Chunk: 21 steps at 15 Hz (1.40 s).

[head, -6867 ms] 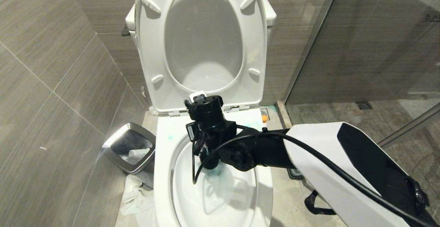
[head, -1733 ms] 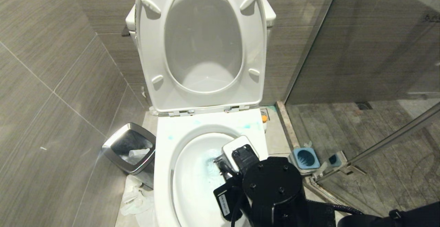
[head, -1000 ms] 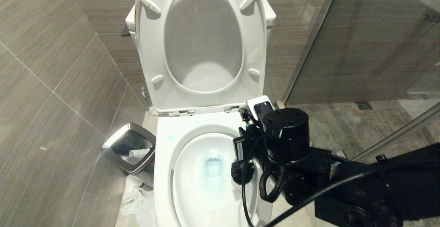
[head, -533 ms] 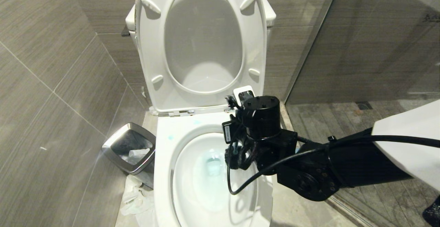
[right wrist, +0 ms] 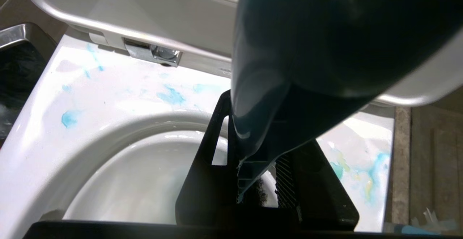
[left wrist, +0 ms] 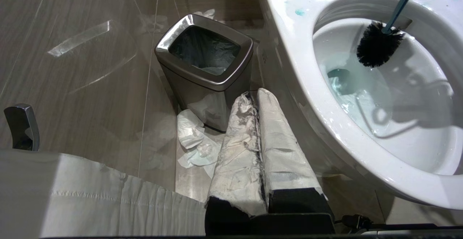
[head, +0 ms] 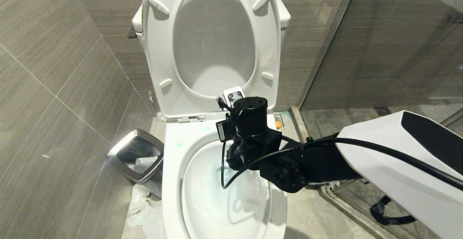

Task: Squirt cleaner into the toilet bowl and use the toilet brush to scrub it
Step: Scrub the toilet bowl

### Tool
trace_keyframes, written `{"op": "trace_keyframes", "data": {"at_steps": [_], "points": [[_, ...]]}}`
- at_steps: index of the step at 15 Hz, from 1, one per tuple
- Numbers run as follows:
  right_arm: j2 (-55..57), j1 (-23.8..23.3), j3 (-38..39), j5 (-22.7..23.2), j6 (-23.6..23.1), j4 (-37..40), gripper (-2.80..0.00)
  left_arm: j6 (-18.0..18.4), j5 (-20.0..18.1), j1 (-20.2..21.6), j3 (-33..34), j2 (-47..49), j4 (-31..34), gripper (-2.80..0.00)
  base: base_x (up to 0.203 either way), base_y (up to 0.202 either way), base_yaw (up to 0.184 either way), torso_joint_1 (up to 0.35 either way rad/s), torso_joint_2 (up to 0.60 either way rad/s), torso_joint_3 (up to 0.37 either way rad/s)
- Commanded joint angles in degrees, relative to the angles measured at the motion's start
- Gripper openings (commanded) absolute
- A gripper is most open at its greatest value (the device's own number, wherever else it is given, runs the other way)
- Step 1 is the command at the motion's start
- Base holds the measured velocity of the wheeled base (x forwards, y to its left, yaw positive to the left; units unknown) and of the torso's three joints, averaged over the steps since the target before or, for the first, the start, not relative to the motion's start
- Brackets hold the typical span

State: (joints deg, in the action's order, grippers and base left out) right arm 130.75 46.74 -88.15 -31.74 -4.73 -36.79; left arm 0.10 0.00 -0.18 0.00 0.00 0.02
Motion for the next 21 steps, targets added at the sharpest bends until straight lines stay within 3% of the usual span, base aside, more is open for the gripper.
{"op": "trace_keyframes", "data": {"at_steps": [1, 9, 21], "points": [[4.3, 0.1, -5.5, 0.0, -0.4, 1.6, -2.80, 0.0, 0.0, 0.0, 0.0, 0.0, 0.0, -2.80, 0.000, 0.000, 0.000, 0.000, 0.00, 0.000], [13.1, 0.6, -25.5, 0.8, -1.4, 10.9, -2.80, 0.0, 0.0, 0.0, 0.0, 0.0, 0.0, -2.80, 0.000, 0.000, 0.000, 0.000, 0.00, 0.000], [14.3, 7.0, -25.5, 1.7, -1.2, 7.6, -2.80, 0.0, 0.0, 0.0, 0.0, 0.0, 0.0, -2.80, 0.000, 0.000, 0.000, 0.000, 0.00, 0.000]]}}
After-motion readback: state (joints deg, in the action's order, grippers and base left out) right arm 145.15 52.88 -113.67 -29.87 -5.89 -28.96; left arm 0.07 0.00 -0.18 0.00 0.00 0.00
